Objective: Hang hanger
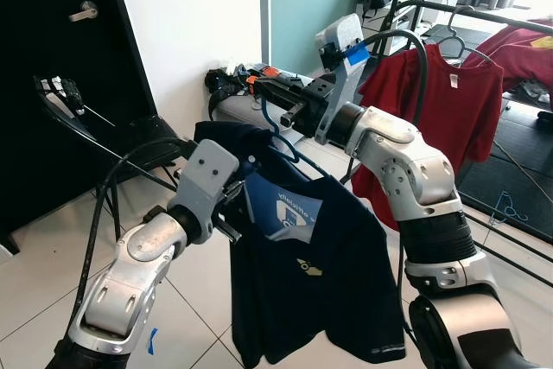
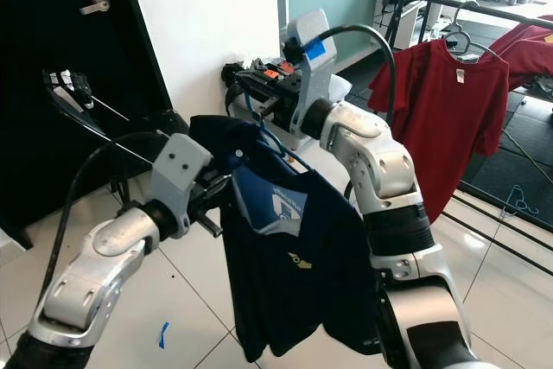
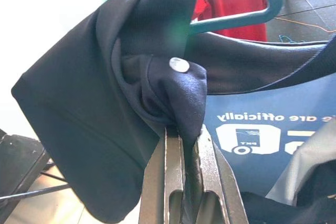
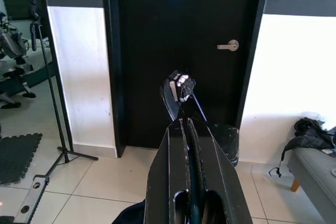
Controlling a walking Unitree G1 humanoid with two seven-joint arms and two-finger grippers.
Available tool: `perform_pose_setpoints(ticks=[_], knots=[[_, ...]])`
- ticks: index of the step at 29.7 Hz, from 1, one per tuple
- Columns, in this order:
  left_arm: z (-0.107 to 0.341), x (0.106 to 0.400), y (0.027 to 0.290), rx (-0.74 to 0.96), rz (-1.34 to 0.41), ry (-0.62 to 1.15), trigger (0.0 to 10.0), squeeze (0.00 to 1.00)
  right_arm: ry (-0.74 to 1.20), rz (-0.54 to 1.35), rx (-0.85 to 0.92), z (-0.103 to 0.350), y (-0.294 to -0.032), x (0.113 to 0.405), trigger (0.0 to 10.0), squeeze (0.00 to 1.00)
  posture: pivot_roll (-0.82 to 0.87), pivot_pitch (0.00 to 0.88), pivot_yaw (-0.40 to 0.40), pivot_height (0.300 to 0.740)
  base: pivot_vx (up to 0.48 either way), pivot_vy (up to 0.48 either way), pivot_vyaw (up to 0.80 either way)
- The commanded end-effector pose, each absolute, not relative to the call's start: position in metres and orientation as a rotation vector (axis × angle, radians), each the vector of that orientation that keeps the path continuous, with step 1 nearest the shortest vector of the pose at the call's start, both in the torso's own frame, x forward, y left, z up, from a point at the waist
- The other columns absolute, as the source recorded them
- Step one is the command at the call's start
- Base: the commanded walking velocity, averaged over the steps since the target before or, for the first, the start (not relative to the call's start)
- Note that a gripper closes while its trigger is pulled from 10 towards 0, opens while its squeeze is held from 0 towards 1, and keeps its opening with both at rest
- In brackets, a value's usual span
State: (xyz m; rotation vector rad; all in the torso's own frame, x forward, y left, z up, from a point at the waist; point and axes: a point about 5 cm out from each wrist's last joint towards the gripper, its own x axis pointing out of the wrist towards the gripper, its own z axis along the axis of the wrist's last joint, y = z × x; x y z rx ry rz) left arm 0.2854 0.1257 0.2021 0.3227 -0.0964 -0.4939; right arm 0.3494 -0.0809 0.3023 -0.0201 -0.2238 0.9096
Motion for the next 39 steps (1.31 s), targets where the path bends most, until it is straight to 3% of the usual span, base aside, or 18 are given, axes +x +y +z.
perform_pose_setpoints(ticks=[1,12,14,15,17,18,20,21,23,30,31,32,34,35,38,39], knots=[[0.201,0.286,0.133,0.345,-0.479,-0.090,10.0,0.00,-0.267,0.919,-0.042,0.309,-0.079,0.346,3.4,0.00,-0.06,0.000,0.030,0.740,0.000,0.000,0.00],[0.200,0.286,0.142,0.335,-0.456,-0.075,10.0,0.00,-0.287,0.895,-0.036,0.314,-0.086,0.349,3.5,0.00,-0.05,0.000,0.029,0.740,0.000,0.000,0.00],[0.199,0.285,0.142,0.337,-0.464,-0.069,10.0,0.04,-0.292,0.893,-0.034,0.314,-0.087,0.349,3.6,0.00,-0.05,0.000,0.029,0.740,0.000,0.000,0.00],[0.198,0.285,0.142,0.338,-0.469,-0.065,10.0,0.31,-0.295,0.891,-0.033,0.315,-0.089,0.349,3.9,0.00,-0.05,0.000,0.028,0.740,0.000,0.000,0.00],[0.198,0.285,0.143,0.341,-0.468,-0.062,10.0,0.31,-0.301,0.889,-0.033,0.317,-0.091,0.350,3.9,0.00,-0.06,0.000,0.028,0.740,0.000,0.000,0.00],[0.198,0.285,0.143,0.341,-0.467,-0.065,10.0,0.58,-0.305,0.899,-0.037,0.318,-0.093,0.349,4.2,0.00,-0.06,0.000,0.027,0.740,0.000,0.000,0.00],[0.198,0.285,0.143,0.341,-0.467,-0.065,10.0,0.58,-0.305,0.899,-0.037,0.318,-0.093,0.349,4.2,0.00,-0.06,0.000,0.027,0.740,0.000,0.000,0.00],[0.199,0.286,0.142,0.333,-0.467,-0.071,10.0,0.99,-0.309,0.919,-0.044,0.318,-0.093,0.347,4.5,0.00,-0.06,0.000,0.028,0.740,0.000,0.000,0.00],[0.199,0.286,0.140,0.324,-0.469,-0.077,10.0,1.00,-0.313,0.942,-0.051,0.317,-0.092,0.345,4.7,0.00,-0.06,0.000,0.028,0.740,0.000,0.000,0.00],[0.202,0.284,0.136,0.290,-0.504,-0.087,10.0,1.00,-0.328,0.985,-0.056,0.317,-0.089,0.340,5.2,0.00,-0.06,0.000,0.030,0.740,0.000,0.000,0.00],[0.203,0.283,0.138,0.286,-0.507,-0.090,10.0,1.00,-0.330,0.989,-0.060,0.318,-0.091,0.339,6.2,0.00,-0.06,0.000,0.030,0.740,0.000,0.000,0.00],[0.207,0.283,0.143,0.280,-0.507,-0.095,10.0,1.00,-0.331,0.996,-0.074,0.317,-0.094,0.339,8.5,0.00,-0.06,0.000,0.028,0.740,0.000,0.000,0.00],[0.211,0.284,0.148,0.274,-0.503,-0.103,10.0,1.00,-0.331,1.006,-0.094,0.317,-0.098,0.339,8.5,0.00,-0.06,0.000,0.028,0.740,0.000,0.000,0.00],[0.218,0.285,0.157,0.267,-0.485,-0.121,10.0,1.00,-0.326,1.028,-0.119,0.316,-0.105,0.339,10.0,0.00,-0.05,0.000,0.028,0.740,0.000,0.000,0.00],[0.238,0.286,0.177,0.259,-0.452,-0.170,10.0,1.00,-0.313,1.047,-0.170,0.314,-0.124,0.341,10.0,0.00,-0.05,0.000,0.026,0.740,0.000,0.000,0.00],[0.247,0.285,0.183,0.260,-0.451,-0.193,10.0,0.12,-0.314,1.052,-0.173,0.316,-0.132,0.341,10.0,0.00,-0.05,0.000,0.026,0.740,0.000,0.000,0.00]])
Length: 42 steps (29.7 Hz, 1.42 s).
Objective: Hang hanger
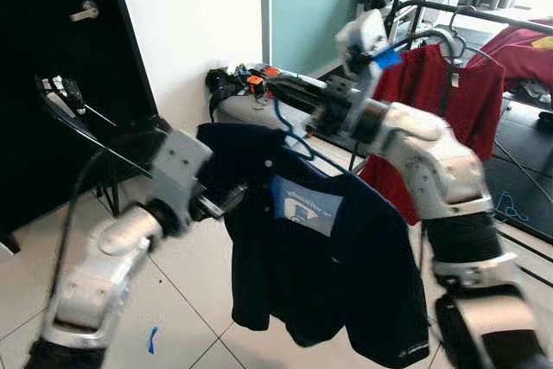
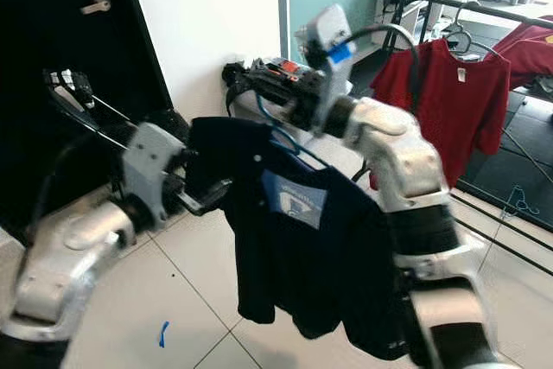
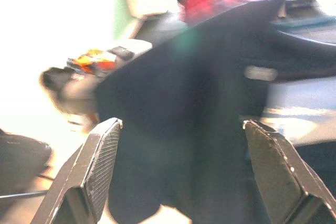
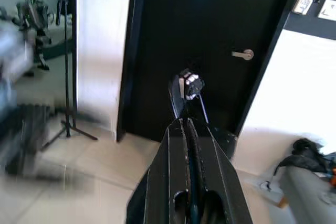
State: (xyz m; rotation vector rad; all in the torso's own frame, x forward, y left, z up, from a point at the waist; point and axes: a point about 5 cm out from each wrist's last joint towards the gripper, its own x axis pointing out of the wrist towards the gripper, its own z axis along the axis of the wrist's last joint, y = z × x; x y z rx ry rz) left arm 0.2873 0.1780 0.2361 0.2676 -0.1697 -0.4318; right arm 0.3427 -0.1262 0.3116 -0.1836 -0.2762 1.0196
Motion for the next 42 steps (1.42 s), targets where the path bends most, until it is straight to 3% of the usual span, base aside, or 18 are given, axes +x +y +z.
perform_pose_setpoints(ticks=[1,2,3,7,11,12,24,32,42], knots=[[0.247,0.285,0.183,0.260,-0.451,-0.193,10.0,0.12,-0.314,1.052,-0.173,0.316,-0.132,0.341,10.0,0.00,-0.05,0.000,0.026,0.740,0.000,0.000,0.00],[0.252,0.284,0.186,0.261,-0.451,-0.208,10.0,0.12,-0.316,1.056,-0.173,0.317,-0.138,0.341,10.0,0.00,-0.05,0.000,0.026,0.740,0.000,0.000,0.00],[0.262,0.282,0.191,0.268,-0.469,-0.231,10.0,0.00,-0.321,1.081,-0.177,0.320,-0.146,0.340,10.0,0.00,-0.05,0.000,0.024,0.740,0.000,0.000,0.00],[0.274,0.278,0.194,0.290,-0.528,-0.255,10.0,0.00,-0.325,1.150,-0.190,0.324,-0.155,0.333,10.0,0.00,-0.05,0.000,0.025,0.740,0.000,0.000,0.00],[0.281,0.270,0.185,0.341,-0.701,-0.256,10.0,0.00,-0.307,1.346,-0.250,0.326,-0.158,0.315,10.0,0.00,-0.05,0.000,0.025,0.740,0.000,0.000,0.00],[0.281,0.267,0.175,0.357,-0.823,-0.240,10.0,0.00,-0.315,1.442,-0.272,0.330,-0.150,0.307,10.0,0.00,-0.05,0.000,0.027,0.740,0.000,0.000,0.00],[0.281,0.261,0.151,0.437,-1.141,-0.153,10.0,0.00,-0.360,1.588,-0.345,0.340,-0.127,0.299,10.0,0.00,-0.05,0.000,0.037,0.740,0.000,0.000,0.00],[0.271,0.256,0.152,0.472,-1.210,-0.065,10.0,0.00,-0.402,1.604,-0.345,0.347,-0.122,0.296,10.0,0.00,-0.05,0.000,0.039,0.740,0.000,0.000,0.00],[0.258,0.269,0.158,0.559,-1.112,-0.004,10.0,0.00,-0.448,1.668,-0.328,0.352,-0.112,0.285,10.0,0.00,-0.05,0.000,0.035,0.740,0.000,0.000,0.00]])
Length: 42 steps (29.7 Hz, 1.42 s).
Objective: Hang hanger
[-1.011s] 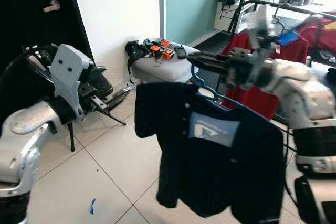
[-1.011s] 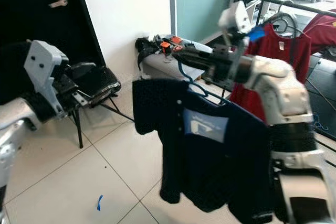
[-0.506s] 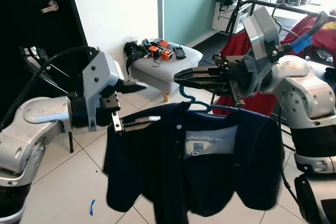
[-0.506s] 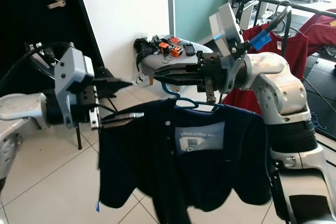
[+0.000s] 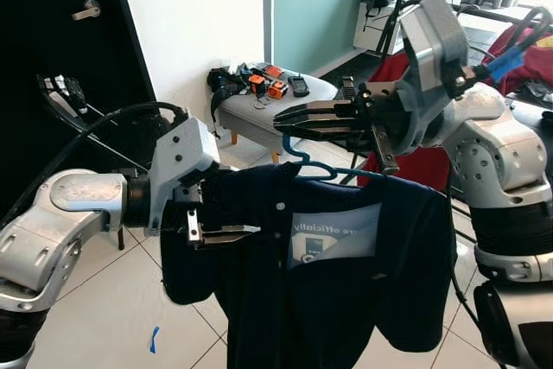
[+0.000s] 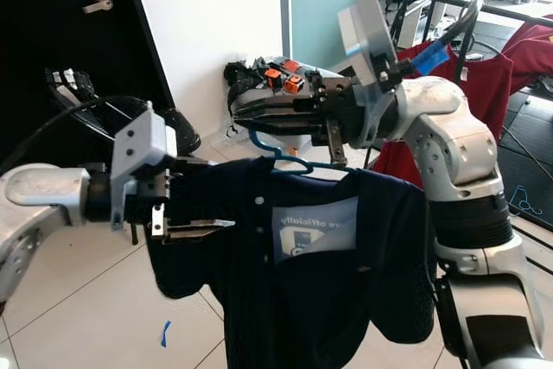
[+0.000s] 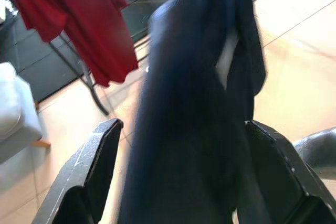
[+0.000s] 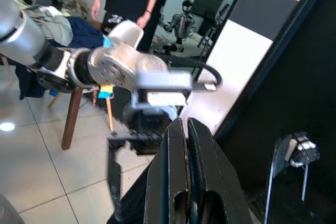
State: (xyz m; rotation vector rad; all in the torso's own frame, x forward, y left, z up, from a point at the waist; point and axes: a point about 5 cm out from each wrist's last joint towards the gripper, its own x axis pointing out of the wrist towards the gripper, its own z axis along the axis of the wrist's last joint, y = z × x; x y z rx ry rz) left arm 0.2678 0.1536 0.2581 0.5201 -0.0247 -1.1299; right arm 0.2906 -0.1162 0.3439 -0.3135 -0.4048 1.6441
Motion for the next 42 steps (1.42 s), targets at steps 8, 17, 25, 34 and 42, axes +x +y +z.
perform_pose_setpoints(ticks=[8,17,25,34,42], knots=[[0.264,0.266,0.160,0.530,-1.134,-0.004,0.0,0.00,-0.439,1.686,-0.321,0.347,-0.107,0.283,10.0,0.00,-0.05,0.000,0.034,0.740,0.000,0.000,0.00],[0.279,0.256,0.159,0.433,-1.225,-0.044,0.0,0.00,-0.407,1.677,-0.328,0.341,-0.106,0.284,10.0,0.00,-0.05,0.000,0.036,0.740,0.000,0.000,0.00],[0.264,0.249,0.152,0.420,-1.280,0.007,0.0,0.00,-0.394,1.659,-0.314,0.335,-0.102,0.285,10.0,0.00,-0.05,0.000,0.039,0.740,0.000,0.000,0.00],[0.253,0.247,0.146,0.391,-1.281,0.031,0.0,0.00,-0.392,1.625,-0.296,0.333,-0.101,0.287,10.0,0.00,-0.04,0.000,0.040,0.740,0.000,0.000,0.00],[0.253,0.253,0.147,0.390,-1.232,0.010,0.0,0.00,-0.358,1.559,-0.249,0.325,-0.098,0.296,10.0,0.00,-0.04,0.000,0.036,0.740,0.000,0.000,0.00]])
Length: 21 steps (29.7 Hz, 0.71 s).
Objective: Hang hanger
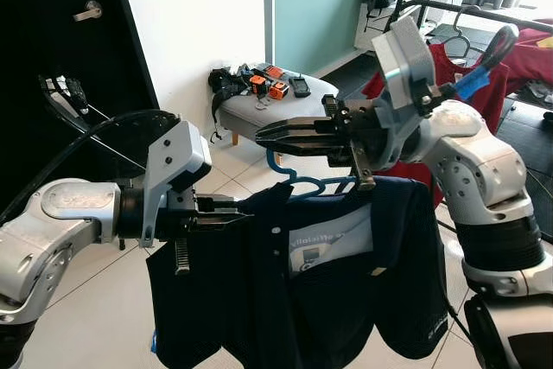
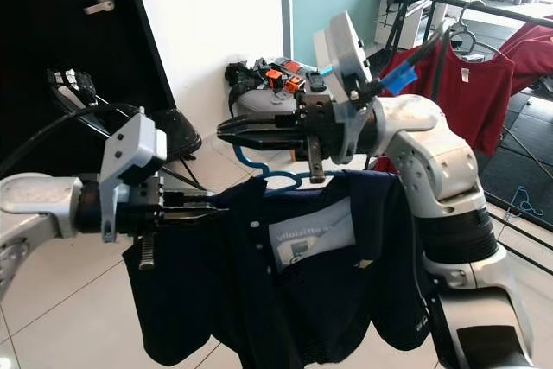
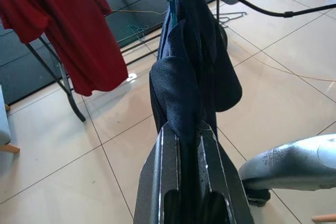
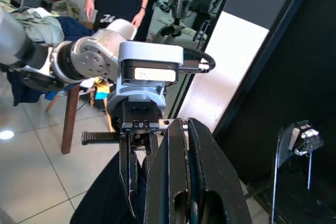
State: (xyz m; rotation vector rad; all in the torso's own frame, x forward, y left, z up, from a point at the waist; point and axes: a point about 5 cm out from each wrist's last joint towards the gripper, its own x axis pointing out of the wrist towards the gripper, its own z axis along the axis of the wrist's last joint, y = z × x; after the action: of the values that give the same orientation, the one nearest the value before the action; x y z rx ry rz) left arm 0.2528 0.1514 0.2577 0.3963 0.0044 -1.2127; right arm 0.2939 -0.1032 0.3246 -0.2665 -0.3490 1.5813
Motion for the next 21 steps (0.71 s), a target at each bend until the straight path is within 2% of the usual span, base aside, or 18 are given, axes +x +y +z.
perform_pose_setpoints(ticks=[1,2,3,7,21], knots=[[0.253,0.254,0.147,0.394,-1.219,0.002,0.0,0.00,-0.352,1.532,-0.225,0.324,-0.098,0.299,10.0,0.37,-0.04,0.000,0.036,0.740,0.000,0.000,0.00],[0.253,0.254,0.147,0.394,-1.219,0.002,0.0,0.00,-0.352,1.532,-0.225,0.324,-0.098,0.299,10.0,0.37,-0.04,0.000,0.036,0.740,0.000,0.000,0.00],[0.255,0.256,0.148,0.397,-1.200,-0.008,0.0,0.00,-0.344,1.496,-0.204,0.323,-0.098,0.304,10.0,1.00,-0.05,0.000,0.036,0.740,0.000,0.000,0.00],[0.257,0.258,0.151,0.400,-1.173,-0.024,0.0,0.00,-0.335,1.438,-0.177,0.320,-0.100,0.310,10.0,1.00,-0.06,0.000,0.040,0.740,0.000,0.000,0.00],[0.249,0.272,0.169,0.431,-1.031,-0.011,0.0,0.00,-0.341,1.172,-0.136,0.320,-0.136,0.331,10.0,1.00,-0.06,0.000,0.045,0.740,0.000,0.000,0.00]])
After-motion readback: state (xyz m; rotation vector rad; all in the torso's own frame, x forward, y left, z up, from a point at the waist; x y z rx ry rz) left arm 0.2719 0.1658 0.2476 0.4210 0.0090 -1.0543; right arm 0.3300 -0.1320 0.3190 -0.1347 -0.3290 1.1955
